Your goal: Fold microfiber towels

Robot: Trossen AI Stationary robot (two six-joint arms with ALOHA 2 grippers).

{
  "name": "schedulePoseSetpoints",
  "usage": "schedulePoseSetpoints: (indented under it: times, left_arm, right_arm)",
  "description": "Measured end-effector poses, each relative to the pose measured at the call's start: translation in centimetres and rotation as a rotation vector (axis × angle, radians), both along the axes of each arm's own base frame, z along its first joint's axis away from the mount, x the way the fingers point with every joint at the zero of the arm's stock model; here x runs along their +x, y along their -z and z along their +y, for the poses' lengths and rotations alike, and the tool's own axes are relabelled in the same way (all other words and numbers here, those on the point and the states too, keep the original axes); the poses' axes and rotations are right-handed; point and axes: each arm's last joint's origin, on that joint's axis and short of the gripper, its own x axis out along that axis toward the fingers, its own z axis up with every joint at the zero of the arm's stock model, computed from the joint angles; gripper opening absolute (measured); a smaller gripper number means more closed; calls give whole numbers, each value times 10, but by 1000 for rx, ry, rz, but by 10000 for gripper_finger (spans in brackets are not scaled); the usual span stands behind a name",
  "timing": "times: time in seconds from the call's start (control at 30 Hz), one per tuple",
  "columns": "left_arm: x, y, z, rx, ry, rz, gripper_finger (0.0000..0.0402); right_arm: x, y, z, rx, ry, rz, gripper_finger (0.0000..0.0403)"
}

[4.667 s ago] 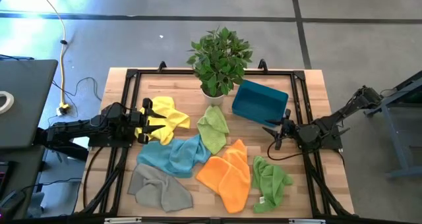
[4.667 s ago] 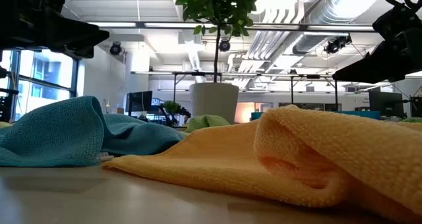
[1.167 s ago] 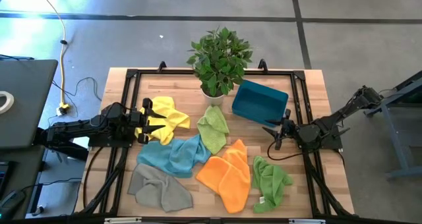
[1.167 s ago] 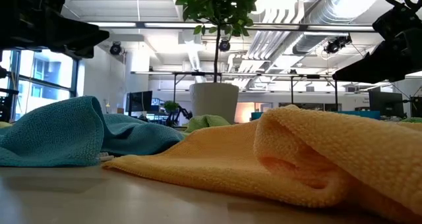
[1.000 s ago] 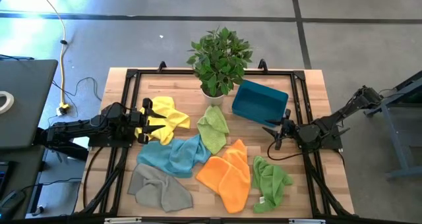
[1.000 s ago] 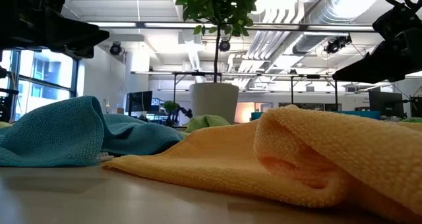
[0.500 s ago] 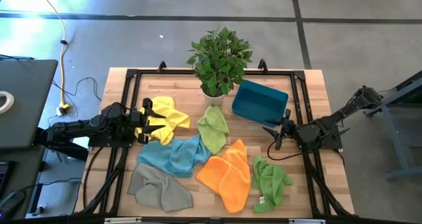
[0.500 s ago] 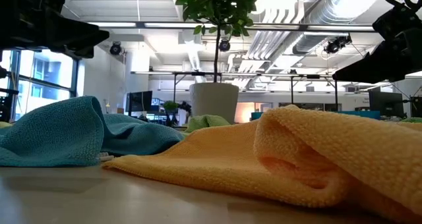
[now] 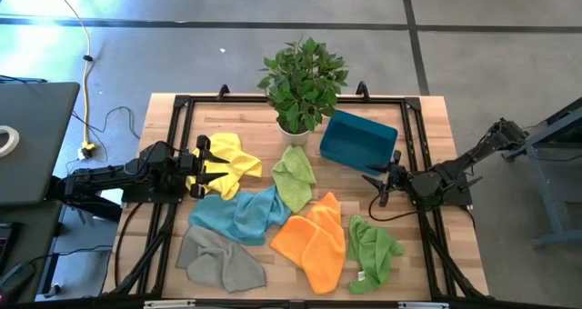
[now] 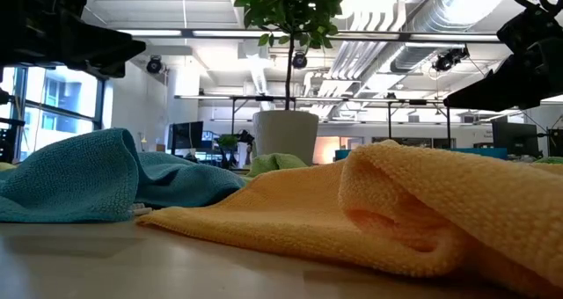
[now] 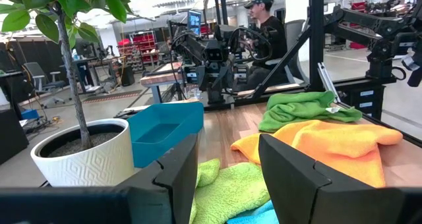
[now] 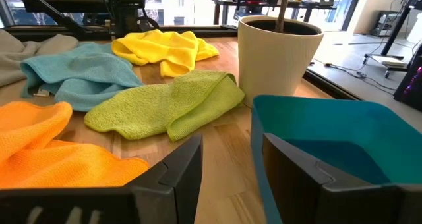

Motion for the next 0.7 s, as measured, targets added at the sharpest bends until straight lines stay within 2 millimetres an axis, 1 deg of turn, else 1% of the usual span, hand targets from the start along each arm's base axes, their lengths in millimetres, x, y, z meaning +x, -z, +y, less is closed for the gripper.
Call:
schedulePoseSetpoints:
  times: [0.17,0.3,0.57,0.7]
  left_arm:
    - [0,0,0,0,-1,0,152]
    - [0,0,0,0,0,0,152]
    - [0,0,0,0,0,0,152]
    - [0,0,0,0,0,0,152]
  right_arm:
    - [0,0,0,-68,-22,28,149]
    - [0,0,1,-60,-52,33,149]
    - [0,0,1,-60,-56,33,149]
    - [1,-4,2,-85,-64,2,149]
